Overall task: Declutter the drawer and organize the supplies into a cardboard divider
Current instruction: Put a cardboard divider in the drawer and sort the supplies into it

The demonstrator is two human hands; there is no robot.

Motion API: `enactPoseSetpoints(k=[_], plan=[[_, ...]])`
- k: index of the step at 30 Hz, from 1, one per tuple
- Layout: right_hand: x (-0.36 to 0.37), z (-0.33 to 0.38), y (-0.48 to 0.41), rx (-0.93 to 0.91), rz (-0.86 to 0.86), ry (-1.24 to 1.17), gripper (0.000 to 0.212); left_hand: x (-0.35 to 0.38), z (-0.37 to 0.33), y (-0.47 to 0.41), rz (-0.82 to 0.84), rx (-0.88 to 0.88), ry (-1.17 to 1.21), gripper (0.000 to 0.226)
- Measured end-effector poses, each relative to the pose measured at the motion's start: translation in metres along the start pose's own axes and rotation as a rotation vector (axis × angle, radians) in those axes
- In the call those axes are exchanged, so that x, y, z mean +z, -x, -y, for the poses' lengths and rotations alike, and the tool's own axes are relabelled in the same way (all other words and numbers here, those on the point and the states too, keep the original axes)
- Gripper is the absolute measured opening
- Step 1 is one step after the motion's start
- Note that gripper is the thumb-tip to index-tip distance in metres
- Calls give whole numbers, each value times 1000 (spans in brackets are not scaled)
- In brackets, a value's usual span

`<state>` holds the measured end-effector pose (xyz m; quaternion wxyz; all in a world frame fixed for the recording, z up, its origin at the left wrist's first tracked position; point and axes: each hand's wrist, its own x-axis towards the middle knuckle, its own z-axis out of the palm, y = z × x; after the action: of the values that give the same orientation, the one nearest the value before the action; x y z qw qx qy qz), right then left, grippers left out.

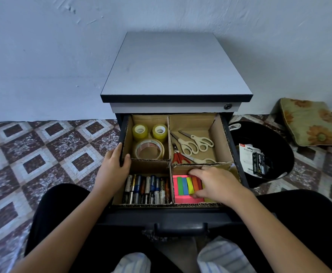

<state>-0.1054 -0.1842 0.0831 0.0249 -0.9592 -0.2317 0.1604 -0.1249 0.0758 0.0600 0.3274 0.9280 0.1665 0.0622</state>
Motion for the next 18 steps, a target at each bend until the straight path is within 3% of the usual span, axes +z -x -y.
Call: enactPoseSetpoints(k=[9,18], plan=[[2,-4,-3,-48,-8,53,53,1,0,-1,-11,1,-7,55],[8,-5,-6,-57,-55,61,56,1,-2,0,-8,-5,-7,55]])
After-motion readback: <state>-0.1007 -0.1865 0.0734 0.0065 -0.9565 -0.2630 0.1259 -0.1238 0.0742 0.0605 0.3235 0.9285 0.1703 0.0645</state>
